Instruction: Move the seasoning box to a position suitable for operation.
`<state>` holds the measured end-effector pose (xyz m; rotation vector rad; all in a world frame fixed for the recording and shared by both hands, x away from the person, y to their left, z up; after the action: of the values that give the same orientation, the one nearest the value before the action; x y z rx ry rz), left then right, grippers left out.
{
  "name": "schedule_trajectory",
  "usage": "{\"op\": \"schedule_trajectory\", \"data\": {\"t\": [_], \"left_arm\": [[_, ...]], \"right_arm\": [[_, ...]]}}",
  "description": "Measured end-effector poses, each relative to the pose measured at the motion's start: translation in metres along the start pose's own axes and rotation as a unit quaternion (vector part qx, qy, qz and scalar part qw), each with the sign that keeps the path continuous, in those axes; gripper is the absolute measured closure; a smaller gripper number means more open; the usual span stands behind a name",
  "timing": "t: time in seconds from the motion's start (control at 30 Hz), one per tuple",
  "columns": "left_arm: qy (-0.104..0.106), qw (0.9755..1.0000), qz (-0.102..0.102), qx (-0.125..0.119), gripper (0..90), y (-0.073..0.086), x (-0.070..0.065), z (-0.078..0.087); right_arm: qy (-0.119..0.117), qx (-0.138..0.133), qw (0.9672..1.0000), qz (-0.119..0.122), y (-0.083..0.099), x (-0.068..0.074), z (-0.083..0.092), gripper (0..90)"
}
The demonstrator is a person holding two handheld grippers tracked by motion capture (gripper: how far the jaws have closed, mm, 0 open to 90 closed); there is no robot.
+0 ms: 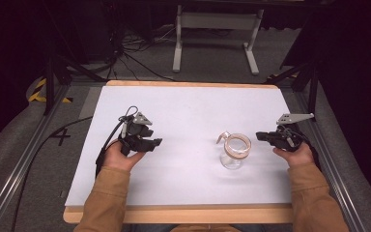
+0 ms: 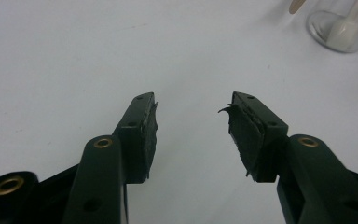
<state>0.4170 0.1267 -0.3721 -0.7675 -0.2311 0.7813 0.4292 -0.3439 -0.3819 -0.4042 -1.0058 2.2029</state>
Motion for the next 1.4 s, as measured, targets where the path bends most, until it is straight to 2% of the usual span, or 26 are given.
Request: {"op": "schedule_trajectory", "data": {"t": [0.1,0.27,0.4,0.5,0.63,0.9,1.0,1.33,1.4], "left_arm": [[0.003,0.9999,0.009,-0.007,51.5,0.000,-0.002,0.001],[0.009,0.9998,0.005,-0.014,51.5,-0.002,-0.006,0.004],[0.016,0.9995,-0.013,-0.022,51.1,-0.006,-0.009,0.008],[0.018,0.9994,-0.012,-0.026,51.0,-0.006,-0.013,0.009],[0.019,0.9994,-0.013,-0.024,50.9,-0.006,-0.014,0.008],[0.020,0.9995,-0.014,-0.020,50.9,-0.007,-0.014,0.006],[0.021,0.9996,-0.015,-0.015,50.9,-0.007,-0.014,0.006],[0.023,0.9994,-0.013,-0.022,50.8,-0.008,-0.013,0.003],[0.026,0.9995,-0.011,-0.015,50.6,-0.009,-0.013,0.002]], "right_arm": [[-0.003,0.001,1.0000,-0.001,0.000,0.001,-0.002,89.5],[-0.012,0.006,0.9999,0.006,-0.001,0.005,-0.010,89.5],[-0.025,0.011,0.9996,0.012,0.000,0.010,-0.018,89.4],[-0.032,0.017,0.9992,0.020,0.000,0.013,-0.024,89.4],[-0.040,0.030,0.9986,0.019,0.002,0.016,-0.031,89.4],[-0.053,0.050,0.9968,0.032,0.002,0.022,-0.040,89.4],[-0.052,0.056,0.9966,0.033,0.003,0.023,-0.041,89.4],[-0.048,0.063,0.9964,0.031,0.003,0.027,-0.039,89.6],[-0.049,0.064,0.9963,0.030,0.003,0.029,-0.039,89.6]]}}
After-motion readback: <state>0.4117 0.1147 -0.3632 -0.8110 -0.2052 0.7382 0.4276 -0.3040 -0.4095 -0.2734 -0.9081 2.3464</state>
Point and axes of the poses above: each handheld gripper's, and its own axes: z roughly backward along the jaws, y roughly out of its underside, x roughly to its left, the point moved 1 cm from there along -z, roughly forward along the jaws, and after that the axes turned 3 degrees about z, right-handed, at the moved point
